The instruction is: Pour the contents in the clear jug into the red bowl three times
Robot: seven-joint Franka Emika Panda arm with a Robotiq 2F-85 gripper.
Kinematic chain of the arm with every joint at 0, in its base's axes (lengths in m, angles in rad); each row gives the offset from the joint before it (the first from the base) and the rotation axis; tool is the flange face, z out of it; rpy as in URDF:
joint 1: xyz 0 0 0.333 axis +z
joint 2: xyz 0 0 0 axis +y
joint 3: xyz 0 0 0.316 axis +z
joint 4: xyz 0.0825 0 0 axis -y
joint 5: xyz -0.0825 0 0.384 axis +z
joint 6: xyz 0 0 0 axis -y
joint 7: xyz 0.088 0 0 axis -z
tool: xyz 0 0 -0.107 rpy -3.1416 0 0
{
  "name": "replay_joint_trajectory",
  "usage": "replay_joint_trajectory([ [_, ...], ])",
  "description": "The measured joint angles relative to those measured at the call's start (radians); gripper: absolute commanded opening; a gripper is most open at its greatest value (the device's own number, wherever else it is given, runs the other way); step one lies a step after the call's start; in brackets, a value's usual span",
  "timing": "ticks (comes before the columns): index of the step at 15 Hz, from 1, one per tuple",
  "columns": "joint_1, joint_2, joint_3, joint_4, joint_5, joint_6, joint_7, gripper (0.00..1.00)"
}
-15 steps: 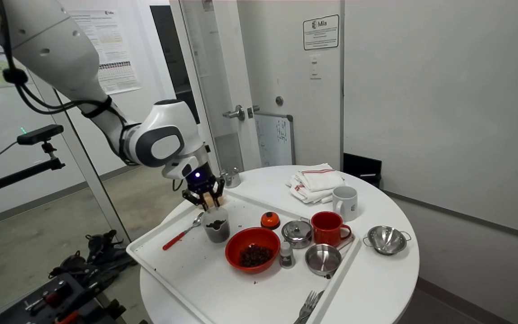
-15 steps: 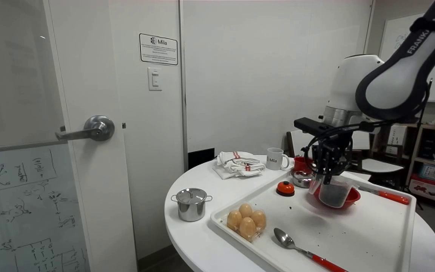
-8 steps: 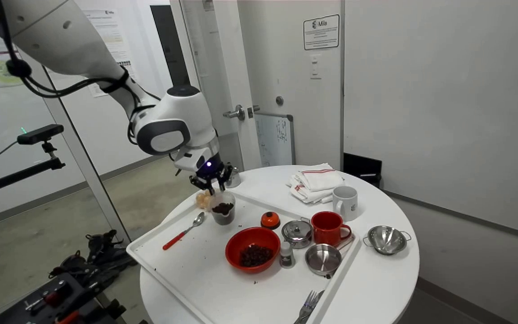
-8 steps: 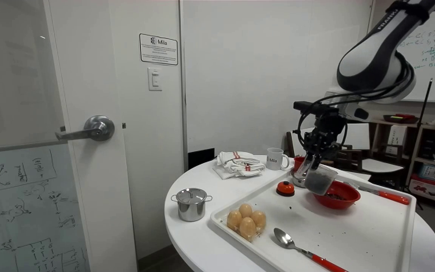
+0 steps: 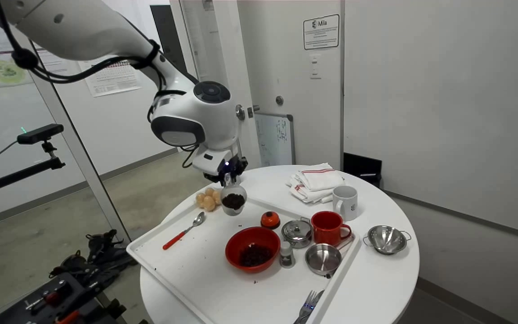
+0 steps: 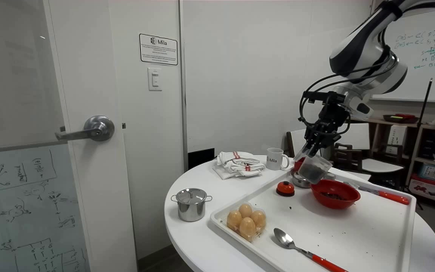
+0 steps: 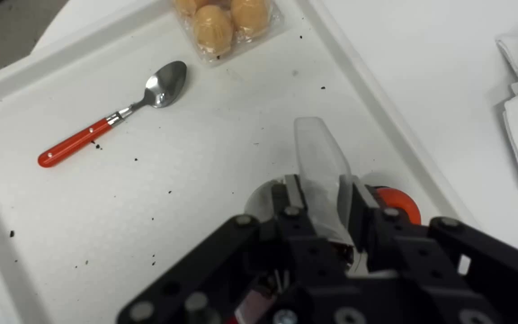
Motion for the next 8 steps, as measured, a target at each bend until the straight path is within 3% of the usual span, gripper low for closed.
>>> replay_joint_trajectory([
  [4,0.021,0.000,-0.120,0.028,0.221,-0.167,-0.224,0.11],
  [8,0.050,0.000,-0.224,0.035,0.328,-0.329,-0.351,0.11],
])
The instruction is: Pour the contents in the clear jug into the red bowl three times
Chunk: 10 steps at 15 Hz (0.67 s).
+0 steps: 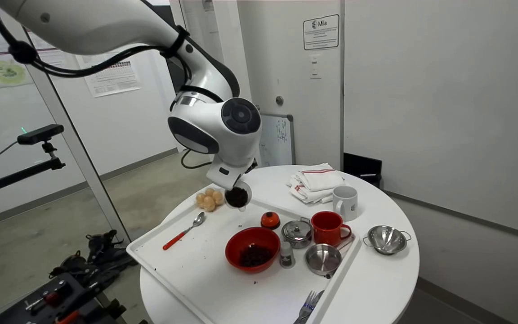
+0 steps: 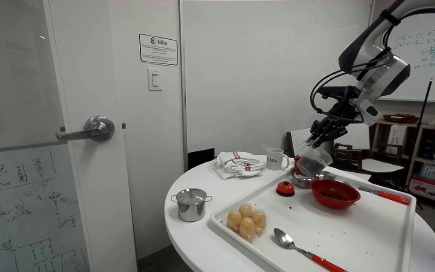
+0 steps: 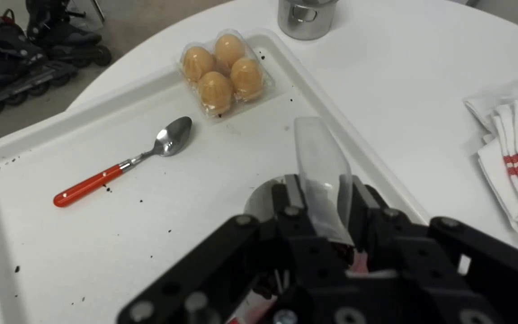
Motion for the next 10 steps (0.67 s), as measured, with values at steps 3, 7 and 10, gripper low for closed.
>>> replay_joint_trajectory([
  [3,0.013,0.000,-0.055,0.000,0.053,-0.100,-0.051,0.11],
  [7,0.011,0.000,-0.123,-0.001,0.126,-0.229,-0.106,0.11],
  [10,0.006,0.001,-0.171,-0.004,0.163,-0.313,-0.136,0.11],
])
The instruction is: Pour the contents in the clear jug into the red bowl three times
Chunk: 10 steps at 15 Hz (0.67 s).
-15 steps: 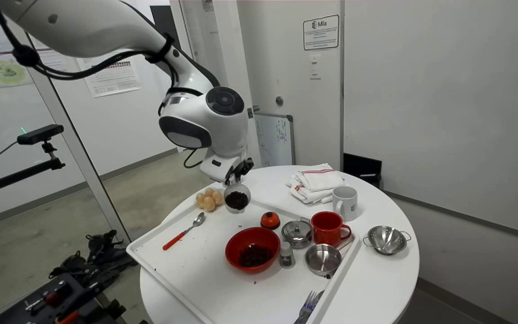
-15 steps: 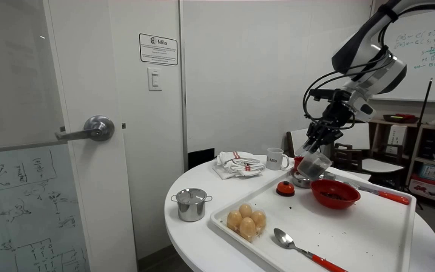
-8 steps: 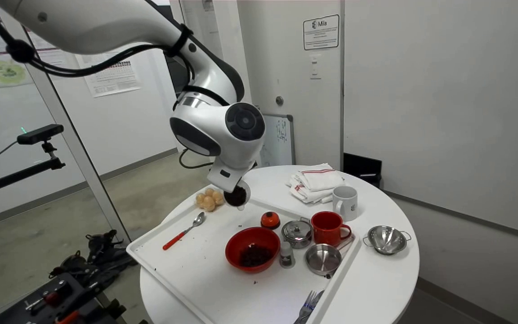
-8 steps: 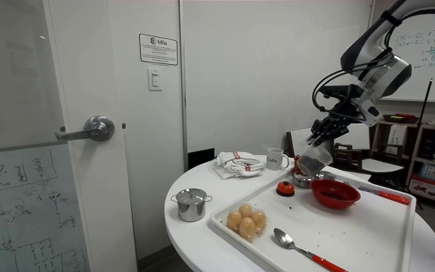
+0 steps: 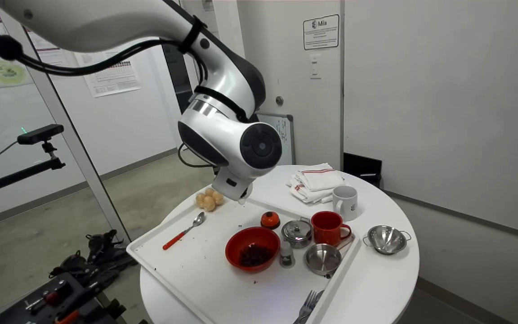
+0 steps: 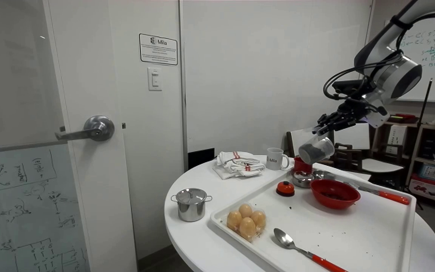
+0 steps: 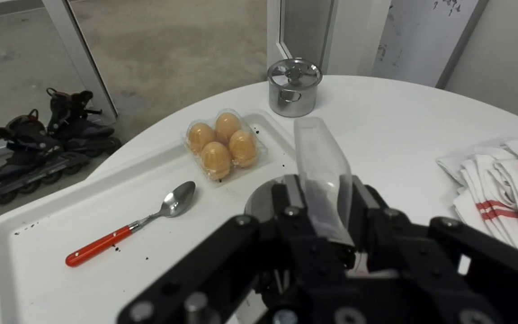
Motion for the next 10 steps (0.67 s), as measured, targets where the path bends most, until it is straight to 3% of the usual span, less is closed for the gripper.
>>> replay_joint_trajectory([
  [10,0.000,0.021,-0.067,-0.001,0.012,-0.187,-0.026,0.10],
])
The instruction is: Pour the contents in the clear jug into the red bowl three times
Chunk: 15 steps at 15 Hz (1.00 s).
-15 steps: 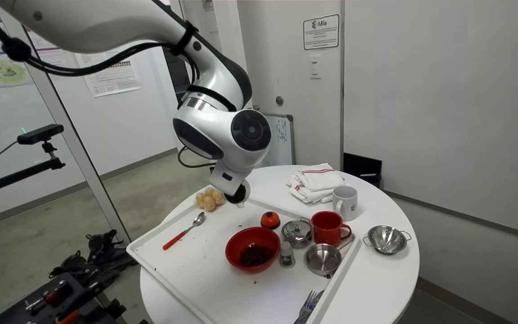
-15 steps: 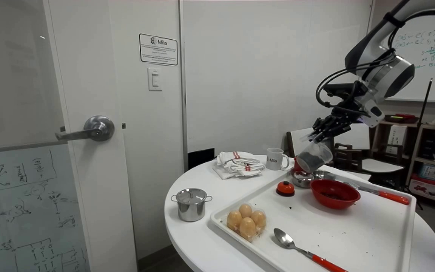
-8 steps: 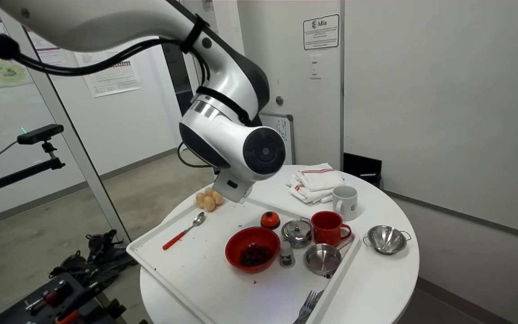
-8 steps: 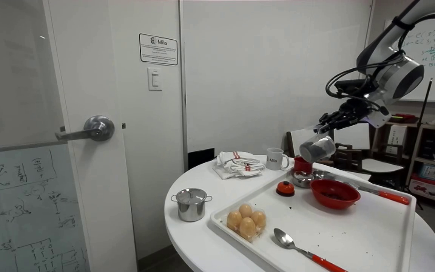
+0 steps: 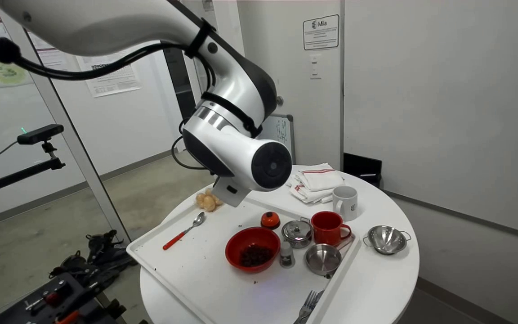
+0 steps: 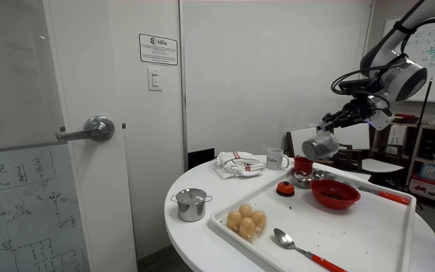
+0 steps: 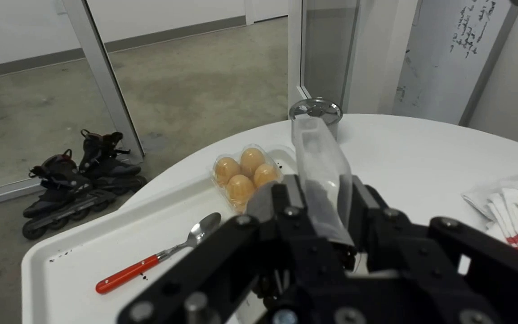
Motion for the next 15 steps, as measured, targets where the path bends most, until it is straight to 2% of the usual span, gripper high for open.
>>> replay_joint_trajectory([
  [6,-0.004,0.020,-0.027,0.000,0.000,-0.086,0.000,0.10],
  [10,-0.007,0.028,-0.036,0.000,0.000,-0.102,0.000,0.10],
  [13,0.011,0.028,-0.036,0.000,-0.005,-0.053,0.001,0.10],
  [15,0.046,0.027,-0.034,0.000,-0.013,0.033,0.003,0.10],
])
